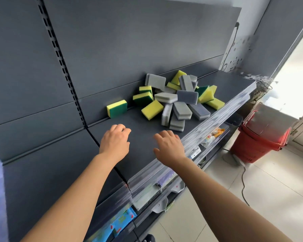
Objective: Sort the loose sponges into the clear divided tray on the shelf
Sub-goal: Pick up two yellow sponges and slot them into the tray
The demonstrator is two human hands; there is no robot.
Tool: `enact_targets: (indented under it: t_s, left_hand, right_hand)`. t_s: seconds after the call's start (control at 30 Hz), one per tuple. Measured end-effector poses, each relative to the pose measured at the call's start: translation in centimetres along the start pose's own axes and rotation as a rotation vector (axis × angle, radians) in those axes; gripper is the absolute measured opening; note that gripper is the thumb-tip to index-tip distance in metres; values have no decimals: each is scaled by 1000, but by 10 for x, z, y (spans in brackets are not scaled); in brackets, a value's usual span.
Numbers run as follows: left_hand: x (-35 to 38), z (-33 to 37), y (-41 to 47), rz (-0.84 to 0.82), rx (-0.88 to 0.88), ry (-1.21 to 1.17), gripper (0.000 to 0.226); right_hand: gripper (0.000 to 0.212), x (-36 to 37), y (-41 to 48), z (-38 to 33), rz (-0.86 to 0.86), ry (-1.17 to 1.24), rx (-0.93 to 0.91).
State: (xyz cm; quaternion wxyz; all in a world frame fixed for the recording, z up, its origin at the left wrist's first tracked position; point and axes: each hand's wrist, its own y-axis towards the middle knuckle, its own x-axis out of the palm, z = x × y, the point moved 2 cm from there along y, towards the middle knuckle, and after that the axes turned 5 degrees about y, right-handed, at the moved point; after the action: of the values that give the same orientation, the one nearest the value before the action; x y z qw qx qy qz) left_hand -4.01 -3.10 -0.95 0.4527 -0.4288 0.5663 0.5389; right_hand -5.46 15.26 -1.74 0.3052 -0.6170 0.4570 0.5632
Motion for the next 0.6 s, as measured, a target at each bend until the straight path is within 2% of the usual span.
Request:
enact_targets:
  t_s: [0.4, 0.6]
  left_hand:
    - [47, -22, 132, 19, -186, 89, 57]
    - [65, -37, 166, 14, -273, 133, 60]
  right_hand:
    - [38, 11, 135, 32, 30, -35, -156]
    - [48, 24, 182, 40, -70, -47, -198]
